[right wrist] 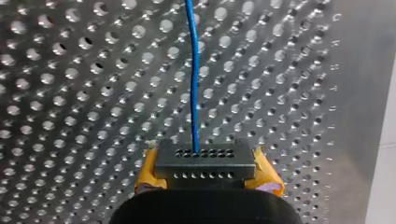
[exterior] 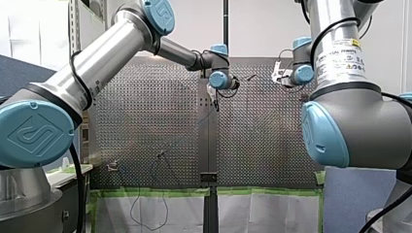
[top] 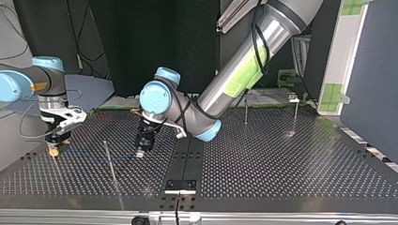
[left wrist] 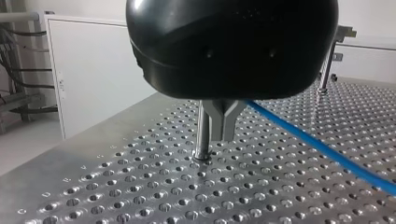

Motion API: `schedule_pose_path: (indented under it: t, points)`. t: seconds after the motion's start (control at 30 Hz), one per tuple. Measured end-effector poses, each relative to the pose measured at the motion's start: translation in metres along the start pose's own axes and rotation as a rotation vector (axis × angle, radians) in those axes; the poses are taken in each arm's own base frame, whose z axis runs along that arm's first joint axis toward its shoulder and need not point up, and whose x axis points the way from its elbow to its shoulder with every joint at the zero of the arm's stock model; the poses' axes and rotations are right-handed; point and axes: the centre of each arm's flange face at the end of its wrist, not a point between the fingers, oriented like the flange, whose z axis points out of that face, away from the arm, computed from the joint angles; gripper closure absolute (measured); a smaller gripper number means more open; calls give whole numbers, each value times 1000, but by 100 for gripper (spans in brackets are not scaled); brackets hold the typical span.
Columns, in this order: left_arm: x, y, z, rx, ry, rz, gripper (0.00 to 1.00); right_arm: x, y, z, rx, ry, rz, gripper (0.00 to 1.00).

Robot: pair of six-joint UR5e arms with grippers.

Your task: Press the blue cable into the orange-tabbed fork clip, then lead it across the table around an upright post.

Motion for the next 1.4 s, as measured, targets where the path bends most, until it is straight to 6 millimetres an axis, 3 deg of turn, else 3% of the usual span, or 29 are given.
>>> schedule_pose_path:
  t: [0.07, 0.1, 0.17, 0.2, 0.23, 0.47, 0.8, 1.03, 1.4]
  points:
    - [1, 2, 0, -3, 2, 1, 54, -5, -1, -1, 2, -1, 5, 100]
    - [2, 2, 0, -3, 3, 1, 54, -8, -1, -2, 3, -2, 7, 100]
    - [4, 4, -1, -5, 6, 2, 34, -14, -2, -4, 5, -5, 10, 100]
    - [5, 5, -1, -7, 8, 2, 34, -17, -3, -5, 5, -6, 11, 100]
    - [8, 7, -2, -9, 12, 1, 24, -20, -3, -7, 4, -9, 12, 100]
    - [28, 20, -5, -9, 20, -46, 7, -44, -2, -17, -4, -22, 32, 100]
    - [32, 27, -2, -6, -10, -95, 4, -79, -1, -30, -17, -28, 63, 100]
    - [35, 34, 0, -17, -5, -96, 4, -131, 3, -40, -20, -78, 59, 100]
    - [51, 40, 0, -32, 19, -87, 4, -197, 18, -46, -70, -112, 40, 100]
